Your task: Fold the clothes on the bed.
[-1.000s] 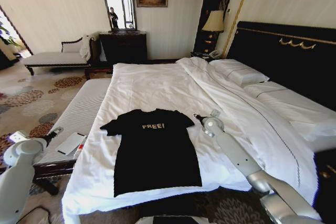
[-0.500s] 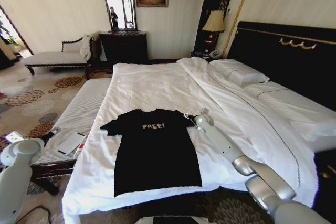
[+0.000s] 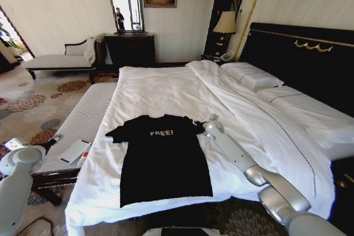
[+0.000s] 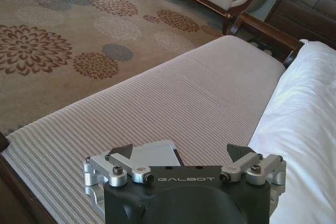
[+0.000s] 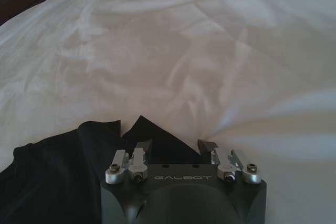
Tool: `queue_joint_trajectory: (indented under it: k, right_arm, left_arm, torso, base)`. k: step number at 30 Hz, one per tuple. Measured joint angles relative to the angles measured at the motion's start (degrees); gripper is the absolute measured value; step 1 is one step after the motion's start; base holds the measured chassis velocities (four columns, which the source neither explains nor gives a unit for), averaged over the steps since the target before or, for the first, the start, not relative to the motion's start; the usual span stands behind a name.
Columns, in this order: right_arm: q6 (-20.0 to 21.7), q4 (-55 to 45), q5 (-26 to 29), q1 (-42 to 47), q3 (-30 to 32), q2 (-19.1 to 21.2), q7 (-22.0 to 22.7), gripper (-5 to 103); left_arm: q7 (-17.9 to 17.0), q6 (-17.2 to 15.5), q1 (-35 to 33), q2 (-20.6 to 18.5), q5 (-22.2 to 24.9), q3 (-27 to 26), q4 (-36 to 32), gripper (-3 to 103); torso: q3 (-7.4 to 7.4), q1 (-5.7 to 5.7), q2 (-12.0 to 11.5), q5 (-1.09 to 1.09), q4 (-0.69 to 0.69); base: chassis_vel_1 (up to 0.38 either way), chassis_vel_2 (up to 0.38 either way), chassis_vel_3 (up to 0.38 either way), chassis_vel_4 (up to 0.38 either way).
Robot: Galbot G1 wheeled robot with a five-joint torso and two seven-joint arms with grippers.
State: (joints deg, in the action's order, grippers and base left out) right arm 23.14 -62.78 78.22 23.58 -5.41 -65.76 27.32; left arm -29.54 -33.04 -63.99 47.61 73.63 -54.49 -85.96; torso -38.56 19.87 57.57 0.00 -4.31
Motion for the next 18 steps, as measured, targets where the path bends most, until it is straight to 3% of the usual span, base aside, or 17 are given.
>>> queue_joint_trajectory:
  k: [1,4,6,9,12,14,18]
  right_arm:
    - [0.0,0.0,0.0,0.0,0.0,0.0,0.0,53]
    - [0.01,-0.11,-0.76,0.54,-0.12,0.43,-0.22,37]
    - [0.01,-0.19,-0.83,0.7,-0.12,0.54,-0.25,37]
    - [-0.03,-0.6,-0.88,1.03,0.04,0.9,-0.42,20]
    - [-0.57,-0.95,-0.92,1.15,0.3,1.13,-0.98,14]
    - [-0.94,-1.62,-0.9,1.37,0.62,1.49,-1.48,4]
    - [-1.7,-2.83,-0.85,1.89,0.98,2.14,-2.85,0]
  left_arm:
    - [0.0,0.0,0.0,0.0,0.0,0.0,0.0,100]
    - [-0.01,0.0,-0.11,0.23,-0.01,-0.07,-0.09,100]
    - [-0.01,0.0,-0.13,0.3,-0.04,-0.08,-0.11,100]
    - [-0.01,0.0,-0.23,0.54,-0.35,-0.09,-0.12,100]
    - [-0.01,0.0,-0.26,0.64,-0.47,-0.09,-0.13,100]
    - [-0.02,0.01,-0.25,0.66,-0.48,-0.1,-0.16,100]
    - [-0.07,0.03,-0.06,0.59,-0.47,-0.1,-0.17,100]
  torso:
    - [0.0,0.0,0.0,0.0,0.0]
    - [0.0,0.0,0.0,0.0,0.0]
    - [0.0,0.0,0.0,0.0,0.0]
    - [0.0,0.0,0.0,0.0,0.0]
    - [0.0,0.0,0.0,0.0,0.0]
    - [0.0,0.0,0.0,0.0,0.0]
    - [0.0,0.0,0.0,0.0,-0.01]
  base:
    - [0.0,0.0,0.0,0.0]
    - [0.0,0.0,0.0,0.0]
    - [0.0,0.0,0.0,0.0]
    - [0.0,0.0,0.0,0.0]
    - [0.0,0.0,0.0,0.0]
    - [0.0,0.0,0.0,0.0]
    - [0.0,0.0,0.0,0.0]
